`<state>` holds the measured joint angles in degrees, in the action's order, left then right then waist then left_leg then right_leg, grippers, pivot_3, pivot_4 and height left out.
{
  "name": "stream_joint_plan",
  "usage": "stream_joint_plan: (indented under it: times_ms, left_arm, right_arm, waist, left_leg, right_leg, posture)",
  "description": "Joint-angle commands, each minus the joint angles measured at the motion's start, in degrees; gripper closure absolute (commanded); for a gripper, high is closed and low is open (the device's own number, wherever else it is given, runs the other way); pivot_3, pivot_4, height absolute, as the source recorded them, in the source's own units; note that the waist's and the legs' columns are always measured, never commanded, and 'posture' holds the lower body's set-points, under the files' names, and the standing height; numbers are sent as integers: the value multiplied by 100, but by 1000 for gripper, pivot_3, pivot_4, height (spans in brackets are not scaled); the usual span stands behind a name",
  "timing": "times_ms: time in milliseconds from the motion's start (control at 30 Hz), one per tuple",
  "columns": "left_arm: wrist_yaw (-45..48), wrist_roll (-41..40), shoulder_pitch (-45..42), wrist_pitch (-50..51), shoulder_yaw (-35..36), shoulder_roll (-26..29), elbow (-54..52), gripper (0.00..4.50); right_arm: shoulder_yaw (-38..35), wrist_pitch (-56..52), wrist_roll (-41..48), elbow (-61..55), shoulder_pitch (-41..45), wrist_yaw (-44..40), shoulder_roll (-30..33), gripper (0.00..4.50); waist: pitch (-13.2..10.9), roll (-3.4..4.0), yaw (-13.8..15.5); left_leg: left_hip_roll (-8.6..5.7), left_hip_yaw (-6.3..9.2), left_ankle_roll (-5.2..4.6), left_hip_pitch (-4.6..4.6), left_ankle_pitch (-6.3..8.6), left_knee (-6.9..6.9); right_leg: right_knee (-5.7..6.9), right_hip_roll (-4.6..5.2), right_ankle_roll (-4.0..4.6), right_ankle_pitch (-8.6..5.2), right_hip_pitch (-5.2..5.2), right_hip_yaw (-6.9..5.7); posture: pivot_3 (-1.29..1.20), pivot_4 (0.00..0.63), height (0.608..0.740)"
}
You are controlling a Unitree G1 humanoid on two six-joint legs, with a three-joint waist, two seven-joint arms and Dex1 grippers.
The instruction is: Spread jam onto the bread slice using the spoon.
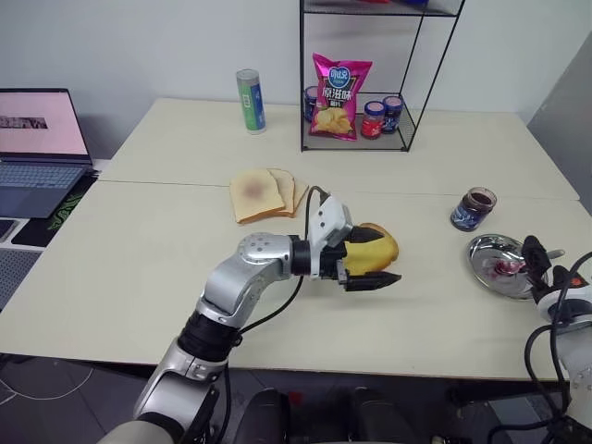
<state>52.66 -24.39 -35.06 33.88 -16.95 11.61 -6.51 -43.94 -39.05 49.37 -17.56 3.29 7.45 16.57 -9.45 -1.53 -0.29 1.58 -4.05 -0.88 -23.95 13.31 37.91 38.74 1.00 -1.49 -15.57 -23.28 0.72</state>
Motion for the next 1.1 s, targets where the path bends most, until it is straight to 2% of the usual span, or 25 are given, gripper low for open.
stream_joint_plan:
  times_ms: [33,300,433,867,1000,1100]
  left_arm:
    - [-184,-28,-140,-24,-11,-200,-137,16]
    - [-91,34,-163,-113,-107,-171,-60,16]
    - [-83,126,-167,-208,-176,-183,-26,16]
    - [-146,149,71,-145,-286,-142,-345,16]
    - [-176,146,136,-128,-296,-111,-419,0]
    - [-226,131,172,-93,-281,-90,-478,0]
  right_arm:
    - [-124,327,-51,429,358,-11,255,0]
    - [144,809,-490,1718,808,-515,624,0]
    - [309,1300,-856,2764,1248,-856,813,0]
    - [386,2062,-1213,4333,2019,-1461,1006,0]
    - [331,2132,-1141,4483,2086,-1585,1039,623]
    - [277,2118,-1091,4456,2065,-1622,1067,1441]
  waist:
    - [1,1,-18]
    - [3,7,-61]
    - [3,12,-83]
    - [1,18,-132]
    - [1,18,-133]
    - [1,18,-132]
  left_leg:
    - [-1,-3,0,1,0,1]
    - [0,-8,0,4,0,-1]
    - [-2,-13,-1,4,0,-1]
    - [-1,-14,-1,4,0,-4]
    - [0,-13,0,5,0,-4]
    - [0,-13,0,5,0,-4]
  right_leg:
    - [0,0,-1,1,0,4]
    - [-3,-5,-4,3,1,14]
    - [-4,-5,-4,3,1,18]
    - [-5,-5,-5,4,0,20]
    - [-3,-5,-5,4,0,19]
    - [-3,-5,-5,4,0,19]
  posture:
    - [0,150,740]
    - [0,150,740]
    - [0,150,740]
    - [0,150,740]
    - [0,150,740]
    - [0,150,740]
